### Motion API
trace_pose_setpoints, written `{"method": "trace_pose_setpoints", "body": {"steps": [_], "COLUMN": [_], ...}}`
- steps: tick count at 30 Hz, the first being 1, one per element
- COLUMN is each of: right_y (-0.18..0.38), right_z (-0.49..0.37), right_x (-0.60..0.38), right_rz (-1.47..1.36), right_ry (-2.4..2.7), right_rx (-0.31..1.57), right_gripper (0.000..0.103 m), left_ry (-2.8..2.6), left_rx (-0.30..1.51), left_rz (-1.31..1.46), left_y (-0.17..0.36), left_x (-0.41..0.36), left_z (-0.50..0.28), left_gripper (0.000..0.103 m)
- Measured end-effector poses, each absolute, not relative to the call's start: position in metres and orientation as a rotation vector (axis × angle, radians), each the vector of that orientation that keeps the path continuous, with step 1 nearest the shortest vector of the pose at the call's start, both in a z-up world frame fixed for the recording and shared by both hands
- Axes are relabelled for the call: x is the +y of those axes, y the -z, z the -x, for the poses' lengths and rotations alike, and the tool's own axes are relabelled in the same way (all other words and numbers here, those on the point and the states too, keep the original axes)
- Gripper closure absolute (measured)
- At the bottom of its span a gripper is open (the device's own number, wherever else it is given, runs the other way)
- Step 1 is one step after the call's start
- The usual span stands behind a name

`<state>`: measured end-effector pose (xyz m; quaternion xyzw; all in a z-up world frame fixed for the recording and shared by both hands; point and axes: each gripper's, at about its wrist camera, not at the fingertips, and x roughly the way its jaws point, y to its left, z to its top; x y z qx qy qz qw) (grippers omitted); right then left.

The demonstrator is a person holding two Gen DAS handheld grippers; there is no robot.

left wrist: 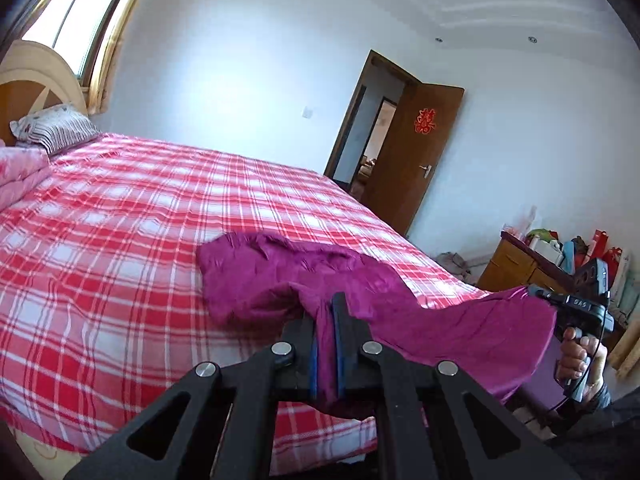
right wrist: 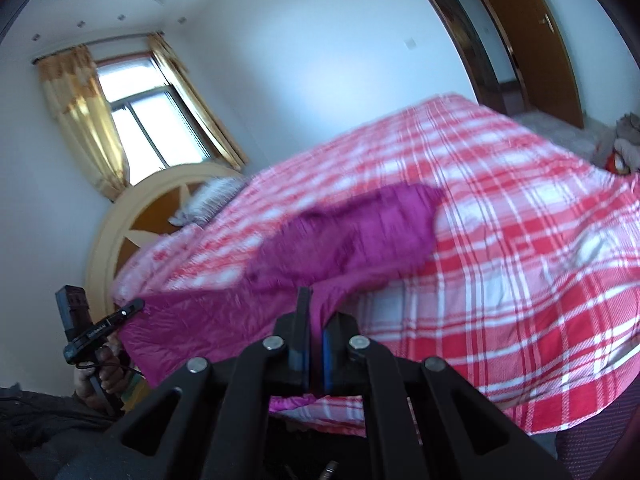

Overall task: Fold large clothes
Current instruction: 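Lift the hem with both tools and fold it over toward the collar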

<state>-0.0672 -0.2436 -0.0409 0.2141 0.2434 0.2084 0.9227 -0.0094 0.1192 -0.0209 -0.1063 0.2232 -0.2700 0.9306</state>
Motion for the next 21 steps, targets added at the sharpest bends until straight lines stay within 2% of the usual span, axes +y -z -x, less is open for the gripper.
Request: {"method": "trace_pose_setpoints", "body": {"steps": [6, 16, 21], "right_y": [0.031, 0.016, 0.030], "right_z": [0.031, -0.098, -0.160], "right_x": [-0.251, -0.264, -0.271], "right_rz": [-0.482, -0.545, -0.554], "right_ry": [-0.394, -0.328, -0.260], "right_rx": [0.457, 0.496, 0.565], "right_gripper": [0.097, 0.097, 0.097], "left_ry": [0.571, 0.520, 0.430], "left_rx": [0.497, 0.527, 0.620], "left_rz": [0.260, 0.213, 0.228], "left_y": [0.022, 0.028, 0.054], "left_x": [0.113, 0.083, 0.078], "left_z": [-0.057, -0.207, -0.283], "left_gripper": [0.098, 0.097, 0.090]}}
